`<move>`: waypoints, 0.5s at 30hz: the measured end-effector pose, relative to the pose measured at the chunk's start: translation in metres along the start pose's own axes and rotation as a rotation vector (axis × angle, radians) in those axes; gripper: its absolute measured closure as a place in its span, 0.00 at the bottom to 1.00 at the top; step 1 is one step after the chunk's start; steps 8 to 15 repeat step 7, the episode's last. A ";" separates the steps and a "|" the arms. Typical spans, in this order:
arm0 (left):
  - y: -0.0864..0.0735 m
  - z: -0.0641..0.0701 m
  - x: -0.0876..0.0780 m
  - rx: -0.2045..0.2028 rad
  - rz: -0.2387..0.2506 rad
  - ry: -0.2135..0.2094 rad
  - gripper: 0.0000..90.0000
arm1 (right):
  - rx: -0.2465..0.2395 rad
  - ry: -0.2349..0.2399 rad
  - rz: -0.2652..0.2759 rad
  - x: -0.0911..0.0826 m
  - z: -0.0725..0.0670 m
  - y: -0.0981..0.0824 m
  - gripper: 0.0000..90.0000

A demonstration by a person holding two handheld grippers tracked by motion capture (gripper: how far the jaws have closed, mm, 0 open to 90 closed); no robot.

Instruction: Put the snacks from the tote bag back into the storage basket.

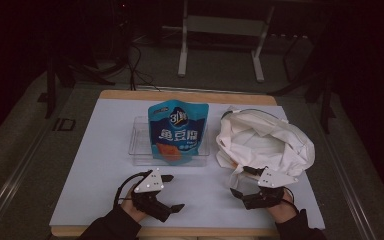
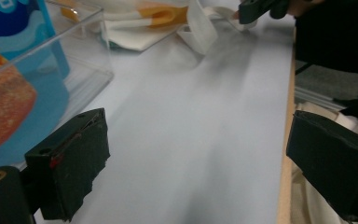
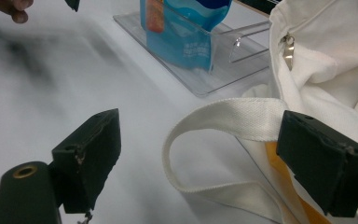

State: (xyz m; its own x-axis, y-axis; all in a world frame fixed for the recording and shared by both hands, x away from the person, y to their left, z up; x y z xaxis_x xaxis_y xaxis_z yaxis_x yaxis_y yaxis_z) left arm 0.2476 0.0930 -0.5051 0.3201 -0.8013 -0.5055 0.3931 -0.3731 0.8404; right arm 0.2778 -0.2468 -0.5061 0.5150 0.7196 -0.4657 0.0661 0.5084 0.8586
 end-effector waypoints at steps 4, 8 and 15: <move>0.000 0.001 0.001 0.006 -0.005 -0.004 0.07 | 0.007 0.003 0.010 -0.001 0.000 0.001 0.15; 0.000 0.001 0.001 0.003 -0.006 -0.007 0.07 | 0.010 0.008 0.017 -0.001 0.000 0.001 0.15; 0.000 0.001 0.001 0.003 -0.006 -0.007 0.07 | 0.010 0.008 0.017 -0.001 0.000 0.001 0.15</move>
Point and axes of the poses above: each handheld gripper's, and its own axes: x roughly forward along the jaws, y roughly out of its top, z roughly to its right, the point moved 2 cm from there along x, roughly forward along the jaws, and after that the axes turned 8 degrees about -x, right-handed, at the moved point
